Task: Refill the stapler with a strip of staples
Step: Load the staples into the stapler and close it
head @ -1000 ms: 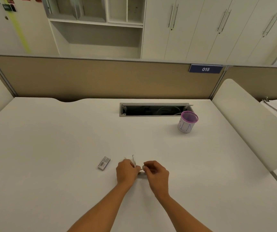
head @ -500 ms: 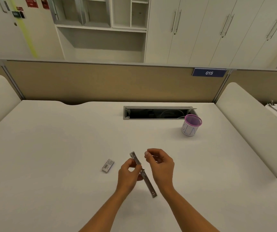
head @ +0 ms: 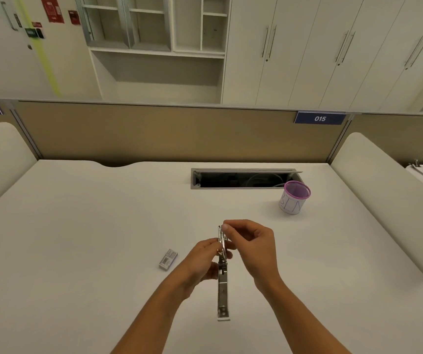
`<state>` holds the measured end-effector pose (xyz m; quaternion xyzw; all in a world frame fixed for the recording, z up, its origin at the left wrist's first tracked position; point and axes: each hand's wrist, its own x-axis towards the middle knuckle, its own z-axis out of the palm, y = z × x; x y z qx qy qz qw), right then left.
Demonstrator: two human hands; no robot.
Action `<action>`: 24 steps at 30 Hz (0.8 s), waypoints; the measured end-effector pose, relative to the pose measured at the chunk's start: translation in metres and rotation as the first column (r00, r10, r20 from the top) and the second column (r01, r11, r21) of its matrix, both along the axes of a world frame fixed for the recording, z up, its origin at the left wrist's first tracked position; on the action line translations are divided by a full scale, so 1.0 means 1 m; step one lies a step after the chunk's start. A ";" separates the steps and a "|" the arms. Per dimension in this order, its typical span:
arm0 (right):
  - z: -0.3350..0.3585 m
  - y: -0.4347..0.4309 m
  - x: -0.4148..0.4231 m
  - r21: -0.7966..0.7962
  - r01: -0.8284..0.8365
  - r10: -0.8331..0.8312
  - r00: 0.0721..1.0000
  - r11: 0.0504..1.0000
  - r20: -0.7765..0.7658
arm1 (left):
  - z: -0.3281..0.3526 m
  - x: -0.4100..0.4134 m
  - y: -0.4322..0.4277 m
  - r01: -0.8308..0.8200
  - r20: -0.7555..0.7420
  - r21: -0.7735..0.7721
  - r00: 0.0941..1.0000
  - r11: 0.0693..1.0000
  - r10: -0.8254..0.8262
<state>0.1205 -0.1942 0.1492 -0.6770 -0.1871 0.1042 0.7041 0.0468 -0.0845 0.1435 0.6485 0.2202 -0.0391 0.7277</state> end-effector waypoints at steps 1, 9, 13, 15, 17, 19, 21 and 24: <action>0.000 0.000 -0.001 -0.024 -0.003 0.003 1.000 1.000 0.003 | 0.002 0.000 0.000 0.001 -0.002 -0.013 1.000 1.000 -0.001; 0.003 -0.001 -0.007 -0.021 -0.008 0.010 0.992 1.000 0.123 | 0.007 -0.001 -0.003 -0.088 0.008 -0.183 0.996 0.979 0.091; 0.005 -0.005 -0.009 -0.032 0.013 -0.006 0.978 0.999 0.207 | 0.013 -0.004 -0.004 -0.085 0.019 -0.251 0.995 0.964 0.093; 0.006 -0.007 -0.011 -0.057 0.035 -0.018 0.963 0.998 0.270 | 0.016 -0.005 -0.004 -0.084 0.028 -0.265 0.995 0.960 0.095; 0.007 -0.007 -0.013 -0.082 0.068 -0.039 0.949 0.994 0.313 | 0.018 -0.004 -0.003 -0.075 0.039 -0.251 0.995 0.965 0.087; 0.009 -0.007 -0.015 -0.069 0.080 -0.054 0.948 0.994 0.314 | 0.021 -0.004 -0.003 -0.050 0.052 -0.238 0.997 0.970 0.064; 0.010 -0.007 -0.017 -0.049 0.081 -0.062 0.949 0.996 0.308 | 0.026 -0.003 -0.004 -0.033 0.059 -0.233 0.997 0.972 0.048; 0.010 -0.006 -0.021 -0.039 0.075 -0.060 0.954 0.996 0.293 | 0.031 -0.003 -0.007 -0.038 0.043 -0.238 0.998 0.970 0.050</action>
